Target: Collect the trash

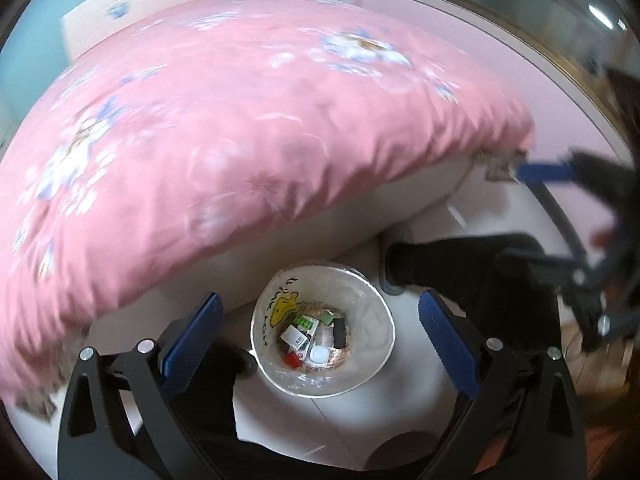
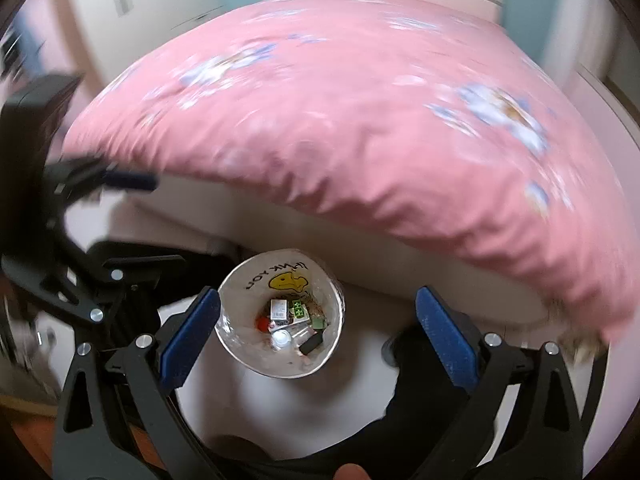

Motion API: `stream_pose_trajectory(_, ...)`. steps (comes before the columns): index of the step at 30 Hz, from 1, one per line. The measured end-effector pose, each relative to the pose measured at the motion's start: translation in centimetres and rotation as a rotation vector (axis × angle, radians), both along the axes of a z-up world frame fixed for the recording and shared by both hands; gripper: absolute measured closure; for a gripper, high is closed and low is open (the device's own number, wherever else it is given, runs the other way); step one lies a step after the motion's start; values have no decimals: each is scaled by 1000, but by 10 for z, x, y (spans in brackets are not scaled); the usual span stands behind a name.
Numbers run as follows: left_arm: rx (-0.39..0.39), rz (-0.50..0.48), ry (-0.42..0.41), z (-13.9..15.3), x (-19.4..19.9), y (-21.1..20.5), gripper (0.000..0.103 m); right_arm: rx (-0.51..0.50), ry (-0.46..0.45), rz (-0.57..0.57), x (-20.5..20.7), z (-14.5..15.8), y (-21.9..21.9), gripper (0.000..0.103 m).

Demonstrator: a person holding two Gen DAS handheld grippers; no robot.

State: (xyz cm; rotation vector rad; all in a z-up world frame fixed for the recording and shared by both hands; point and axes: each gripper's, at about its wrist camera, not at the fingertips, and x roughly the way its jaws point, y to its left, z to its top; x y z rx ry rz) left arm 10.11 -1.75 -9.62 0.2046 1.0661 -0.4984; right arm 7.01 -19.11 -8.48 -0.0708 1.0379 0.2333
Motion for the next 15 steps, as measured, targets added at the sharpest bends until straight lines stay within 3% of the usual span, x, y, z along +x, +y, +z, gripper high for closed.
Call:
stream_pose_trajectory(3,-32,112,-14,10,-8,7,4,-20,-33,-97,-16,8,2,7)
stream_pose_trajectory(8,-14,277,-85,24,-31,16,4,10,-100,-246,-46,31,-5,7)
stream_pose_trajectory(11,42,384,-124,31,-43,18,4,-15,-158,-330,-63,47,-6,7)
stream_pose_trajectory(15,27,485,-181,44,-66,24,4,29,-182,-382,-86,63,-3,7)
